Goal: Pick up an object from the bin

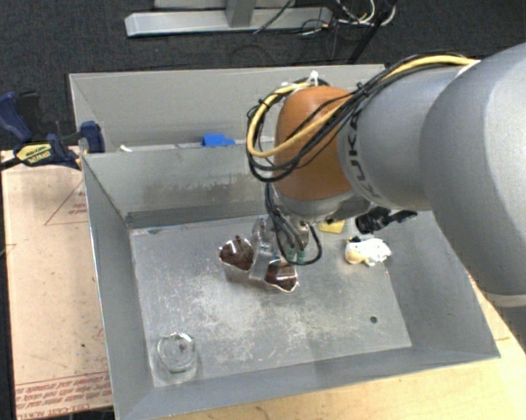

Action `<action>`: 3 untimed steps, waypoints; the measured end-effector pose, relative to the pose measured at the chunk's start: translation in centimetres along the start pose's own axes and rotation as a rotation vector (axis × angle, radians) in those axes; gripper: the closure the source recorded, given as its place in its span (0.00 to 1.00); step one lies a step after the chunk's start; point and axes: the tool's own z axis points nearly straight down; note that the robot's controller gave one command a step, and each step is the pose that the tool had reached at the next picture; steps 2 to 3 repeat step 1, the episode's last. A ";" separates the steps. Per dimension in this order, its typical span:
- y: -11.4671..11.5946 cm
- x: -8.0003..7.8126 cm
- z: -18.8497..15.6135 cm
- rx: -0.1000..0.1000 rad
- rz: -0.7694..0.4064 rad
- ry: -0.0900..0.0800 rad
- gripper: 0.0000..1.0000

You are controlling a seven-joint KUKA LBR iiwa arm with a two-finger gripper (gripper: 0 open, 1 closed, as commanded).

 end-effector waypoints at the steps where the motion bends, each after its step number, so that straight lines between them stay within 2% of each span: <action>1: 0.1 -0.2 -2.3 -0.003 -0.001 -0.007 1.00; 3: 0.1 -0.2 -2.3 -0.003 -0.001 -0.007 1.00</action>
Offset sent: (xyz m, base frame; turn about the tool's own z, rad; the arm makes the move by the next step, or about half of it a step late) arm 0.0001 0.0000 0.0275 0.0000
